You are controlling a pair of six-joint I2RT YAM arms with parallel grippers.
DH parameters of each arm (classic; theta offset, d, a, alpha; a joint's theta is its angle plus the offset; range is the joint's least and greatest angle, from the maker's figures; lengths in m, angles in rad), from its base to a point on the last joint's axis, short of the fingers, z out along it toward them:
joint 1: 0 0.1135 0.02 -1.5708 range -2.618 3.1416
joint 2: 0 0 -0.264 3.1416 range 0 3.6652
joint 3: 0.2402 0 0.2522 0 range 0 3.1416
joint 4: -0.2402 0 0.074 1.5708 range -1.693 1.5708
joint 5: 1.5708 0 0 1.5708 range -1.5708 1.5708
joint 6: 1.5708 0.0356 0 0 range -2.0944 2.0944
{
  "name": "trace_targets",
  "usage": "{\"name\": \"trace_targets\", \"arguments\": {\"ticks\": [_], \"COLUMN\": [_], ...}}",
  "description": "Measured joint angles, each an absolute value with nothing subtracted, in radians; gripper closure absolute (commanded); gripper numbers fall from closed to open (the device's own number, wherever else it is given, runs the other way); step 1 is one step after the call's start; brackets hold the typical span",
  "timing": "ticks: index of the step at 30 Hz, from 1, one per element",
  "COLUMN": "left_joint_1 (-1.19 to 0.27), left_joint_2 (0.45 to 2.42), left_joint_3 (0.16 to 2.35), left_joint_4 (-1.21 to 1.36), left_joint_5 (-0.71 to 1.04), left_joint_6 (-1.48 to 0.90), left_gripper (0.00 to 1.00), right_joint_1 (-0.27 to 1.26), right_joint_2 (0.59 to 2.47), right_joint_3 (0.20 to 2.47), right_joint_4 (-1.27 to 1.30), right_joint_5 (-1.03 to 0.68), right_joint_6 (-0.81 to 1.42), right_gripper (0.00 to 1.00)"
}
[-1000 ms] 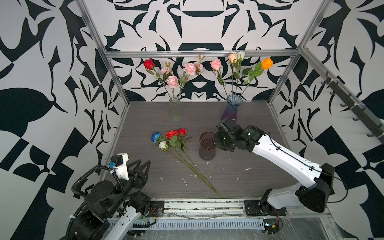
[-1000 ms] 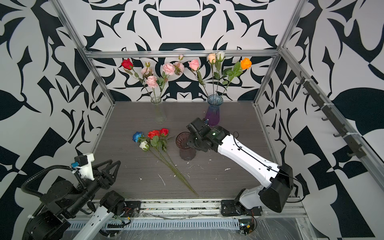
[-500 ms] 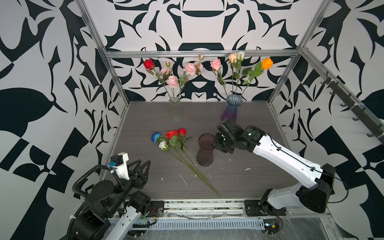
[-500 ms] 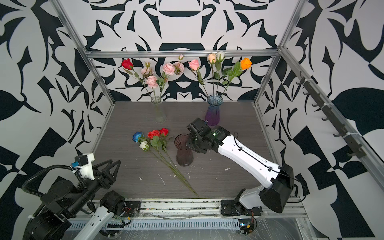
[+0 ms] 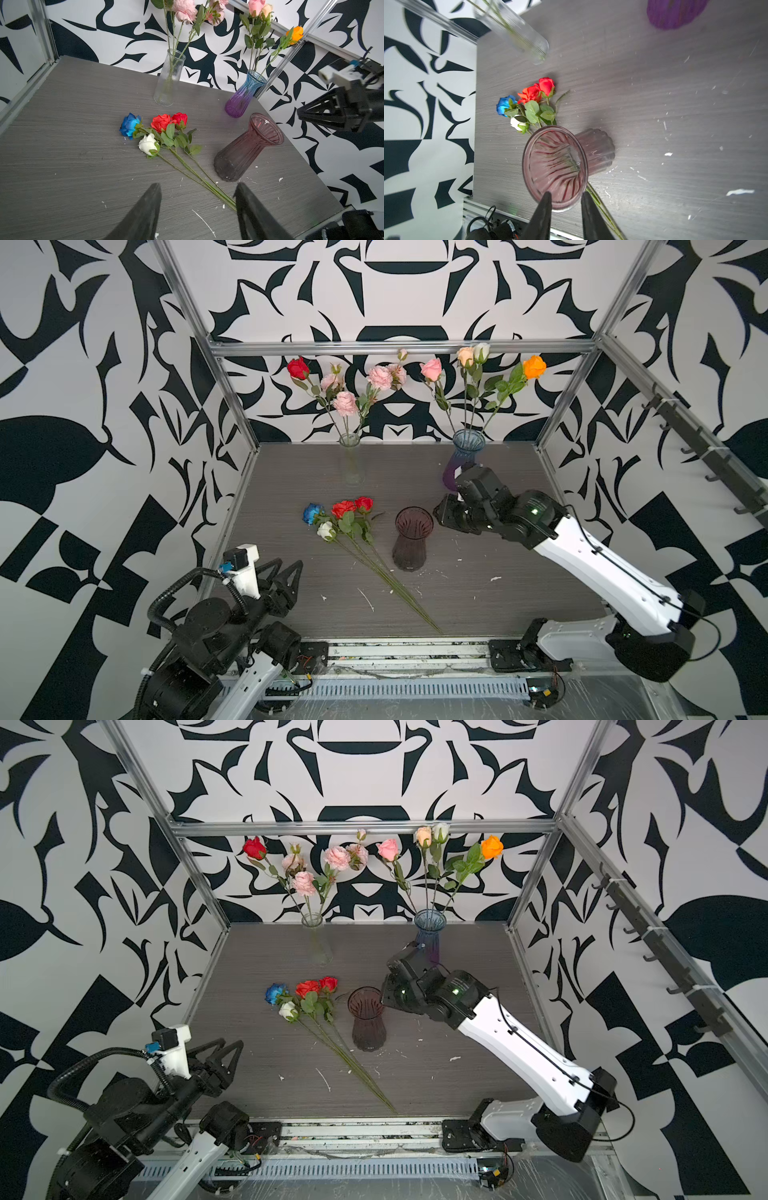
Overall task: Arrange the flowers into the vase
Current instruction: 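Set the dark pink vase upright beside the rose pile and release it, then draw the right gripper back while the left gripper reaches to the red roses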
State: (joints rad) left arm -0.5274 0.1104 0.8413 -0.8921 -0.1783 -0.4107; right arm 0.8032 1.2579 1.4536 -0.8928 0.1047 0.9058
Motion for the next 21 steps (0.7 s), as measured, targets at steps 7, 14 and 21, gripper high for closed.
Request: {"name": "trace_targets", "arguments": {"ticks": [7, 14, 21], "left_joint_1": [-0.527, -0.527, -0.527], "left_joint_2": [0.34, 0.746, 1.033], "left_joint_3": [0.836, 0.839, 0.77], "left_joint_4": [-0.858, -0.809, -0.654], "left_joint_5": [-0.119, 0.051, 0.171], "left_joint_6": [-0.4, -0.437, -0.554], "left_gripper": [0.35, 0.36, 0.36], "right_joint_1": [0.803, 0.803, 0.803], "right_joint_2": [0.974, 0.706, 0.636], "right_joint_3": [1.211, 0.776, 0.585], "right_joint_4": [-0.822, -0.788, -0.809], "right_joint_5": [0.116, 0.118, 0.163], "right_joint_6": [0.844, 0.881, 0.859], "right_gripper": [0.79, 0.77, 0.76]}}
